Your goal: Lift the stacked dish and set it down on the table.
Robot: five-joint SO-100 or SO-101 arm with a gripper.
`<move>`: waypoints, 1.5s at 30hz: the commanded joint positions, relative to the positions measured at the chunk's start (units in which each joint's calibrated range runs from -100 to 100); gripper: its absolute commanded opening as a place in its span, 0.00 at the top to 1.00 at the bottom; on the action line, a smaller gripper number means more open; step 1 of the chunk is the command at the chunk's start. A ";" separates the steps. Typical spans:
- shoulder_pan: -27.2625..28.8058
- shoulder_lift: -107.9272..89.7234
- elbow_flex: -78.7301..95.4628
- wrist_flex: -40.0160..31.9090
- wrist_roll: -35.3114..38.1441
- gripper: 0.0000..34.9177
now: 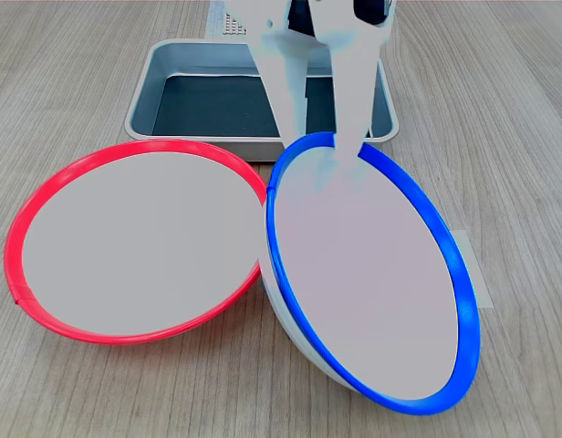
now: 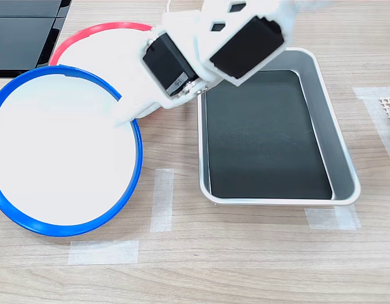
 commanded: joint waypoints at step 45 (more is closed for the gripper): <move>-4.81 -5.08 17.44 -17.06 -9.67 1.00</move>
